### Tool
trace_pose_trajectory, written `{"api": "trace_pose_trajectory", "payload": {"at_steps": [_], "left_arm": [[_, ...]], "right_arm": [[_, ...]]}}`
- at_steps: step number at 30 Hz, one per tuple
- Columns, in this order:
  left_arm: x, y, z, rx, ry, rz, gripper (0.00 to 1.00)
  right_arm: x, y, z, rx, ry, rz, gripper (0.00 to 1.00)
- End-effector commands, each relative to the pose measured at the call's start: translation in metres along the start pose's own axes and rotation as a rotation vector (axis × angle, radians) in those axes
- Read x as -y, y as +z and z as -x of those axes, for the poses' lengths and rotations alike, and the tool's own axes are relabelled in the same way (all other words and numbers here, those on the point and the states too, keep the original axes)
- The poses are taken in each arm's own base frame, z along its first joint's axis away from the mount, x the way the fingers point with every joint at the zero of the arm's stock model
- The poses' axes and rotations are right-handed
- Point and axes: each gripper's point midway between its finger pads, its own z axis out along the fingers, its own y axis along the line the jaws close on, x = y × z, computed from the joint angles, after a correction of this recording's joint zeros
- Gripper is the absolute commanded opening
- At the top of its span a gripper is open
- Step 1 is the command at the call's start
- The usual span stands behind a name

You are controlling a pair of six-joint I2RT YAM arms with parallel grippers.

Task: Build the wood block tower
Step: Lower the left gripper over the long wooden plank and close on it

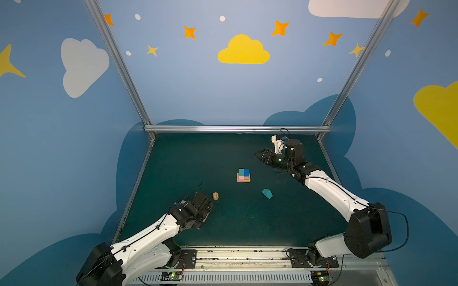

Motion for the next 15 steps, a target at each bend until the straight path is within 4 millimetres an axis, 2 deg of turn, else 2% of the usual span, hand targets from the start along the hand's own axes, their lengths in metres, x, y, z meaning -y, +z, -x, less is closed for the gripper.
{"api": "trace_pose_trajectory", "payload": {"at_steps": [1, 8, 15], "left_arm": [[-0.005, -0.005, -0.004, -0.016, 0.024, 0.064, 0.82], [0.007, 0.003, -0.019, -0.057, 0.022, 0.032, 0.82], [0.008, 0.015, -0.027, -0.074, 0.013, 0.053, 0.84]], "right_arm": [[0.001, 0.003, 0.001, 0.001, 0.003, 0.011, 0.59], [0.002, 0.003, 0.001, 0.001, 0.003, 0.010, 0.59], [0.005, 0.004, 0.001, -0.002, 0.007, 0.005, 0.59]]}}
